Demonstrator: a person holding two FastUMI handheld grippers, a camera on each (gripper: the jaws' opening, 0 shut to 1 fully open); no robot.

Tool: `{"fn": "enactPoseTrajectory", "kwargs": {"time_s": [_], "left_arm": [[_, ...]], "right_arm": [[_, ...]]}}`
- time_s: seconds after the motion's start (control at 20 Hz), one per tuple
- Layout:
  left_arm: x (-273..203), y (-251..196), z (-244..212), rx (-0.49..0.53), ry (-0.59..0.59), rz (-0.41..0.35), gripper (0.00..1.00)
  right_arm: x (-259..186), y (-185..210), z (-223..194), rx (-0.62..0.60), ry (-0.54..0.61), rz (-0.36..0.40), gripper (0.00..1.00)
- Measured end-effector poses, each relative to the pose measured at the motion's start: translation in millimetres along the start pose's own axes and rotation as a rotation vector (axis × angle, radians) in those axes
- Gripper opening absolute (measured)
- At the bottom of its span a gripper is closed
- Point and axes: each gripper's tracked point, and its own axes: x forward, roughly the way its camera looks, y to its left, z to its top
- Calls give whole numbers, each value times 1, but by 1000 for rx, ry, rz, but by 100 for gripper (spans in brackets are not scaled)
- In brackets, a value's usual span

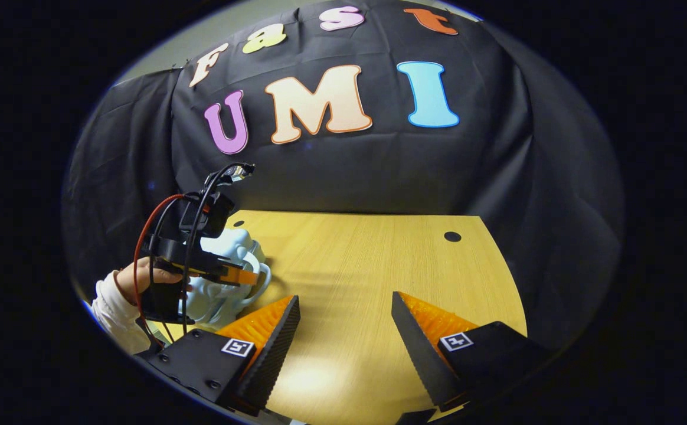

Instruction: First open the suitcase, pack the skin care products into it, and then close the suitcase.

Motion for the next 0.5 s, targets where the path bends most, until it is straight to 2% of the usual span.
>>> {"fn": "enactPoseTrajectory", "kwargs": {"time_s": [0.05,0.2,0.5], "left_arm": [[-6,3,2,15,-14,2,41],[-27,-5,8,37,-84,-21,96],[-117,10,50,-14,-392,-28,95]], "right_arm": [[0,3,2,7,-9,3,98],[-4,9,12,16,-47,6,98],[-23,2,43,30,-152,-23,98]]}}
